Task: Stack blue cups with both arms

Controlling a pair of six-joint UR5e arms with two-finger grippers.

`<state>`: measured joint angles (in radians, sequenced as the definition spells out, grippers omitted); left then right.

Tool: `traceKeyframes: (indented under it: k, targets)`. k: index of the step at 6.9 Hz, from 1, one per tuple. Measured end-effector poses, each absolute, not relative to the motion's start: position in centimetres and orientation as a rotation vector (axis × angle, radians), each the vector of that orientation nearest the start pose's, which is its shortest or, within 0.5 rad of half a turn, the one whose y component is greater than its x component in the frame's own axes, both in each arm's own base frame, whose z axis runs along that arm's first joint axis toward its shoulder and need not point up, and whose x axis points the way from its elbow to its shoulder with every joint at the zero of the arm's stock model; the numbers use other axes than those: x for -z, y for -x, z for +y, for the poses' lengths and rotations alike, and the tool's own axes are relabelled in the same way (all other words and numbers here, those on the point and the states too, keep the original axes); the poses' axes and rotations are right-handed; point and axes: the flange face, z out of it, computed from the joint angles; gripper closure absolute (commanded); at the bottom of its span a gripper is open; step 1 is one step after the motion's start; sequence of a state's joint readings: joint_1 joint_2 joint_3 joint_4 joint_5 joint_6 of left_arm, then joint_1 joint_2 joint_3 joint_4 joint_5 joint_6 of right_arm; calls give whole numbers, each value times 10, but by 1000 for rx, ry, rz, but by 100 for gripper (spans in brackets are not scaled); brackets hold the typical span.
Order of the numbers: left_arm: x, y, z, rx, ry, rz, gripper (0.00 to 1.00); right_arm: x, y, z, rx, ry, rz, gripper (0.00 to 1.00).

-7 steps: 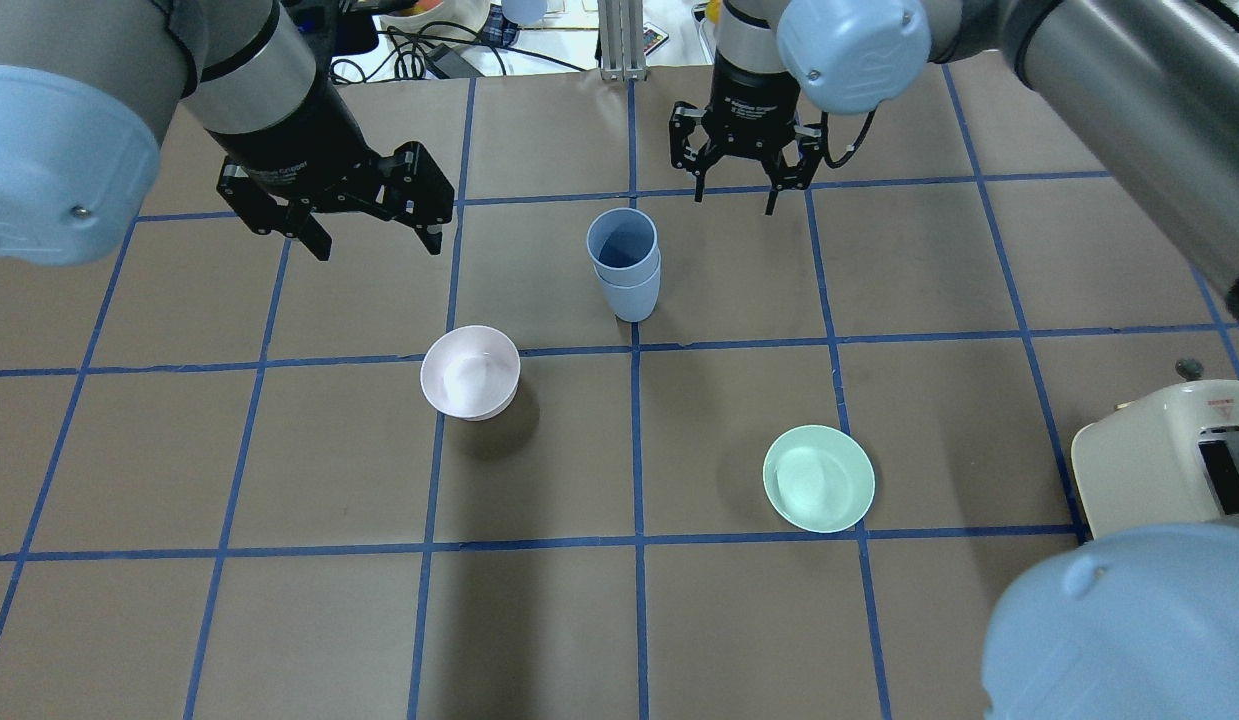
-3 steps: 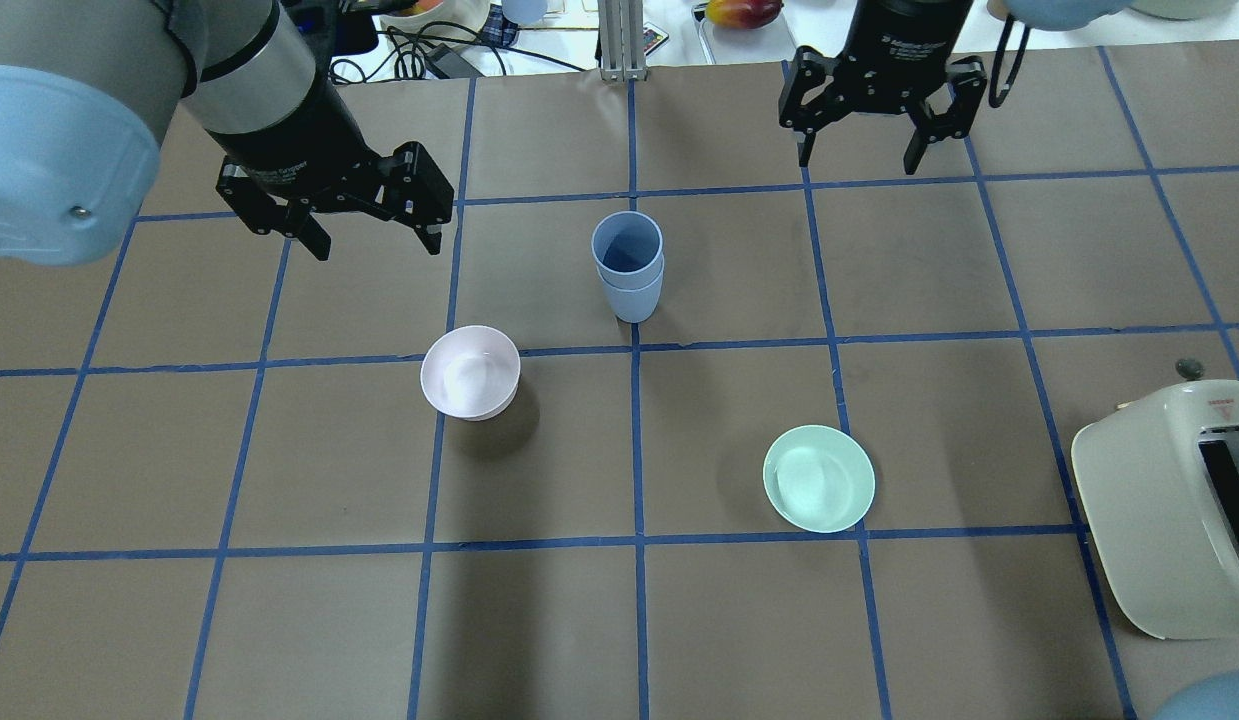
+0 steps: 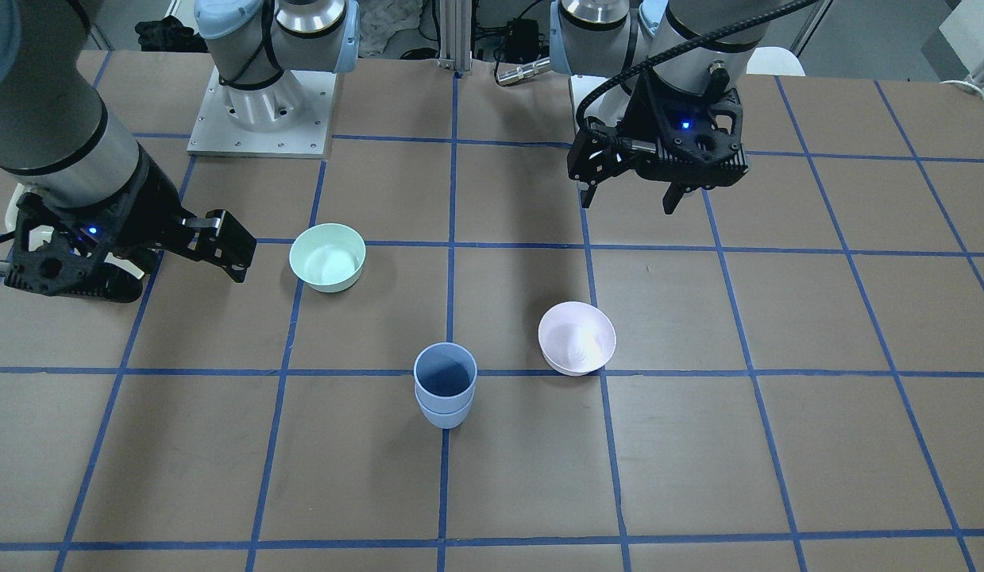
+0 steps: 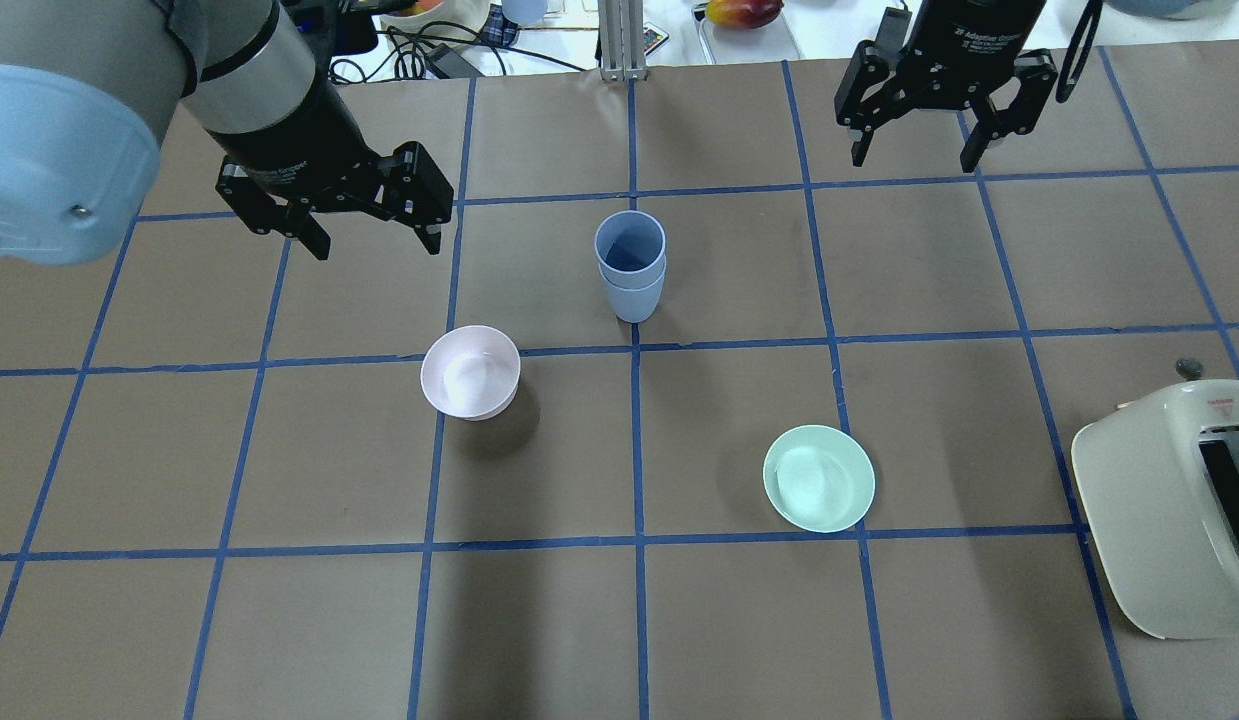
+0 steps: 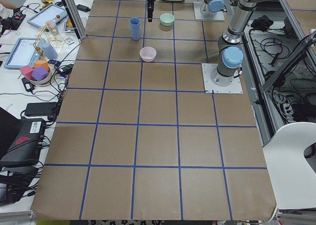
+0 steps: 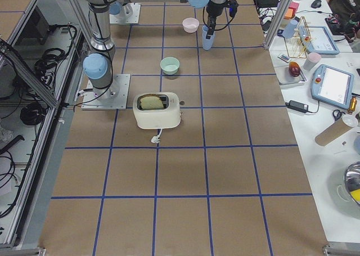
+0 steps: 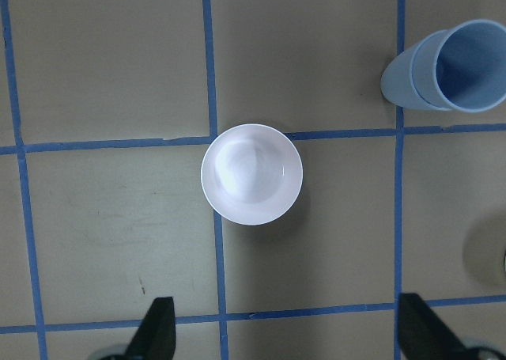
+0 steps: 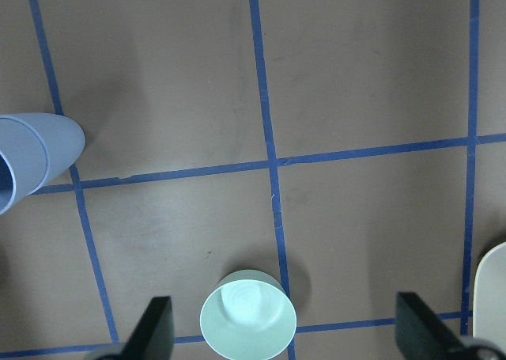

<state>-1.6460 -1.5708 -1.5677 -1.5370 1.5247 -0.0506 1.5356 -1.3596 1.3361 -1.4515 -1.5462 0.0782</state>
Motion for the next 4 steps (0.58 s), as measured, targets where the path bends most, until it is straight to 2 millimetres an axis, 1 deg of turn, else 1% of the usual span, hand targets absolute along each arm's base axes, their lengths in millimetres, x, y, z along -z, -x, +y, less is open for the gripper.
traceKeyframes:
  k: [2, 3, 4]
  targets:
    - [-493, 175, -484, 53, -40, 3189, 0, -483, -107, -549, -155, -192, 3149, 0]
    - [-492, 175, -484, 52, -39, 3189, 0, -484, -106, -542, -152, -193, 3156, 0]
    - [-492, 175, -484, 52, -38, 3188, 0, -484, -107, -539, -151, -193, 3158, 0]
